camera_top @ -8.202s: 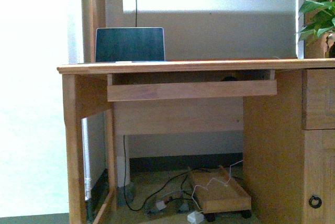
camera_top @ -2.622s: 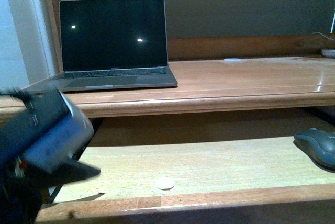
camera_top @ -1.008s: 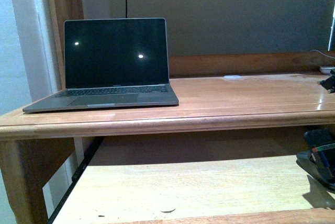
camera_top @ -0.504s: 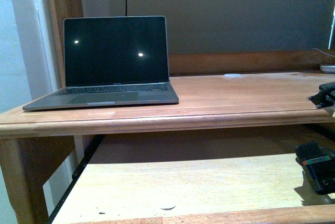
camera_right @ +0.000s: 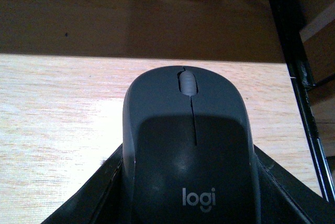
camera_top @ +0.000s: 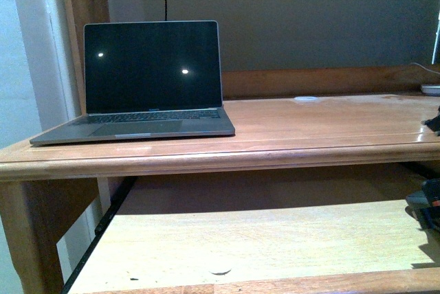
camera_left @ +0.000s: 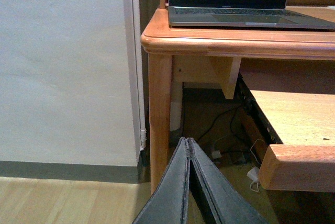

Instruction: Place mouse

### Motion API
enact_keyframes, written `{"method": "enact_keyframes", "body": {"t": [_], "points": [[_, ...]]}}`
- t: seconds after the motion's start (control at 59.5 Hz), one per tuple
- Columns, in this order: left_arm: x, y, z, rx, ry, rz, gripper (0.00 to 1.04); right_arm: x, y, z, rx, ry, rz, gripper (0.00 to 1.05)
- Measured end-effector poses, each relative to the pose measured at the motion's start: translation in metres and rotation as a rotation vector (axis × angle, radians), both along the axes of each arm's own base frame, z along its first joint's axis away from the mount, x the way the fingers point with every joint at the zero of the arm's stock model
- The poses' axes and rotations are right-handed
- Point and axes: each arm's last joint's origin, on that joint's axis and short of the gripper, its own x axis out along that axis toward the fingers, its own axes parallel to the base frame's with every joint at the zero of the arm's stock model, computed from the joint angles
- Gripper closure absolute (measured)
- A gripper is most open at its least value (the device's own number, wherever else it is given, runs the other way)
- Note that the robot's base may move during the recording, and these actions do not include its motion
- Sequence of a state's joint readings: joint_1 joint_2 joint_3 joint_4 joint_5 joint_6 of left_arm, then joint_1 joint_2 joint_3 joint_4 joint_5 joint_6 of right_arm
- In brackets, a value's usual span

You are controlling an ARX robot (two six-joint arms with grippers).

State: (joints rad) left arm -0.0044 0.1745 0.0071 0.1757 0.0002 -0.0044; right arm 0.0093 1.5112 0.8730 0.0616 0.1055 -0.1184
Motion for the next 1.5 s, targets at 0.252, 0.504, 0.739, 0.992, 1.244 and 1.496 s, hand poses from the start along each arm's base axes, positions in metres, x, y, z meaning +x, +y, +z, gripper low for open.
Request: {"method": "enact_keyframes", "body": {"t": [0.252, 0.504, 0.739, 0.992, 1.244, 1.496], "points": [[-0.010, 0.000, -0.003, 0.000, 0.007, 0.000, 1.02, -0.048, -0.016, 0.053, -0.021, -0.054, 0.209, 0.50], [-0.011, 0.000, -0.003, 0.000, 0.005, 0.000, 1.02, -0.013, 0.013, 0.129, -0.064, -0.292, 0.195, 0.50], [-0.011, 0.000, -0.003, 0.000, 0.005, 0.000, 1.02, 0.071, 0.094, 0.129, 0.003, -0.285, 0.094, 0.50], [-0.011, 0.000, -0.003, 0.000, 0.005, 0.000, 0.63, 0.131, 0.131, 0.089, 0.007, -0.205, -0.018, 0.50], [-0.011, 0.000, -0.003, 0.000, 0.005, 0.000, 0.21, 0.155, 0.134, 0.078, -0.007, -0.193, -0.094, 0.50], [-0.011, 0.000, -0.003, 0.000, 0.005, 0.000, 0.08, 0.158, 0.138, 0.070, 0.039, -0.243, -0.097, 0.31]]}}
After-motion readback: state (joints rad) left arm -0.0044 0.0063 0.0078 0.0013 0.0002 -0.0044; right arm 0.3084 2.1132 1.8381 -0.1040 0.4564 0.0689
